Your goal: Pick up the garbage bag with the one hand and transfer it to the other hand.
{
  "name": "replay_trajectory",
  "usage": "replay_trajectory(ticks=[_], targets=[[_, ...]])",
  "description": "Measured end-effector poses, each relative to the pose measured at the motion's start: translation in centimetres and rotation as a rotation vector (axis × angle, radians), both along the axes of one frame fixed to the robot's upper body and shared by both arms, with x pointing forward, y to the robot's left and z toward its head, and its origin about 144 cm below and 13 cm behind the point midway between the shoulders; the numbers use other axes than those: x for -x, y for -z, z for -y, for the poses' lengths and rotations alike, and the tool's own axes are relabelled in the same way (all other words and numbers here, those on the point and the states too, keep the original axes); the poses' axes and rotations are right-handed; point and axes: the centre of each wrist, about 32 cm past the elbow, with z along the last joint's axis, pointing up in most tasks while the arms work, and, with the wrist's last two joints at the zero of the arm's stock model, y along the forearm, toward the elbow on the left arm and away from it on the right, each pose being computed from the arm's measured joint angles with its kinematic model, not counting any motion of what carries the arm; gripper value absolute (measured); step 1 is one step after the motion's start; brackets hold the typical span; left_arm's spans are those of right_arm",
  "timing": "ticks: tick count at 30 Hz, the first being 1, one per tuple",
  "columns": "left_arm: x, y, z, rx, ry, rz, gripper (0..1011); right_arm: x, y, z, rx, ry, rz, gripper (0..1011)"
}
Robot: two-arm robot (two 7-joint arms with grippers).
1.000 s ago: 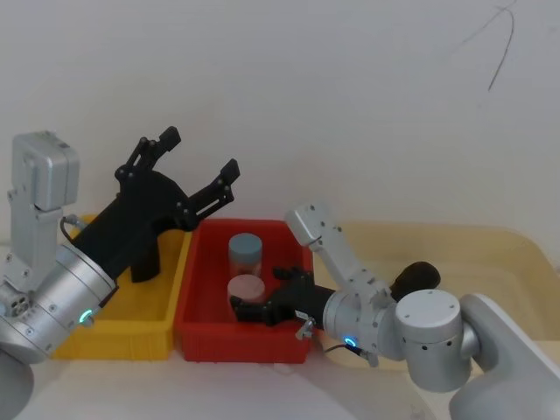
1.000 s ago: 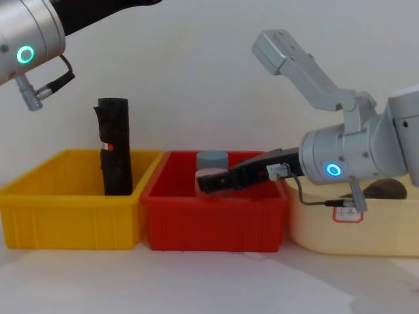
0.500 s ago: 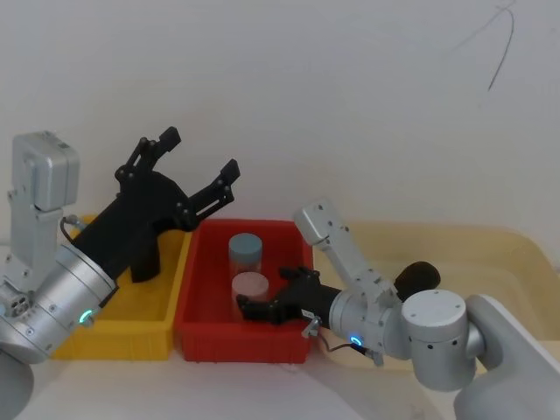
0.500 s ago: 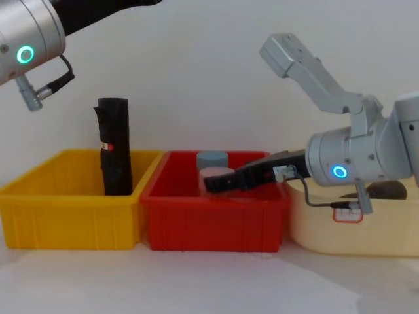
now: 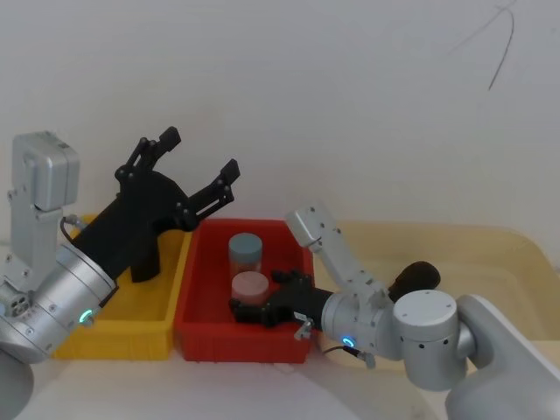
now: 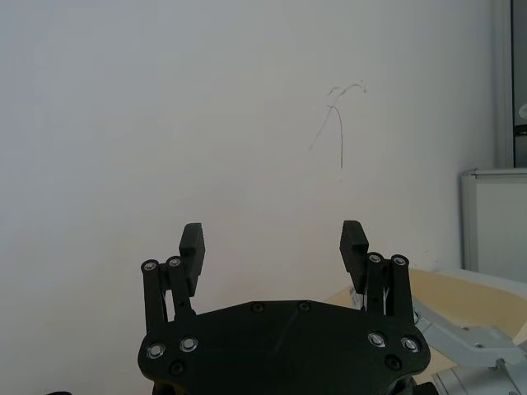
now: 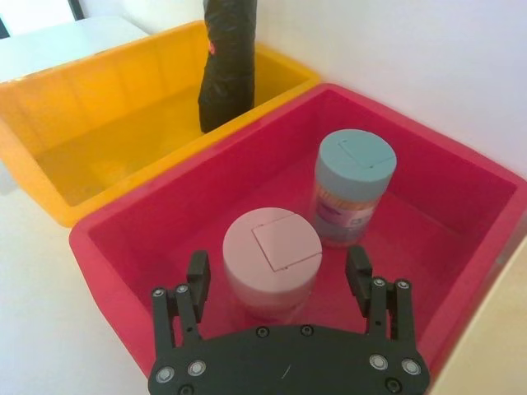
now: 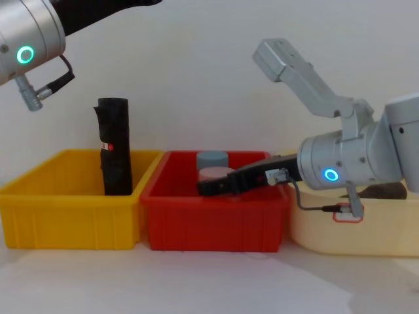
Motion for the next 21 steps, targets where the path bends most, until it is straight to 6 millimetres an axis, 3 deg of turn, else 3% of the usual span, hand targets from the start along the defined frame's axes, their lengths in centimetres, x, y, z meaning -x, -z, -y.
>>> replay_trajectory(ticks=[6, 11, 14, 19, 21], targets=[[0.0, 0.0, 0.0, 0.0, 0.0, 0.0, 1001, -0.05, 0.16, -0.4, -0.004, -0.008, -0.006, 982], [0.0, 0.0, 0.0, 0.0, 0.0, 0.0, 1001, -0.09, 0.19, -0.6, -0.012, -0.011, -0.006, 889], [0.0, 0.0, 0.0, 0.0, 0.0, 0.0, 1001, -0.1, 0.16, -0.68, -0.018, -0.012, -0.004, 769], [0.0, 0.0, 0.0, 0.0, 0.0, 0.0, 1001, -0.1, 0.01, -0.71, -0.026, -0.011, 0.0, 659], [0.0, 0.0, 0.0, 0.0, 0.0, 0.0, 1001, -0.07, -0.19, -0.68, -0.031, -0.011, 0.006, 659]])
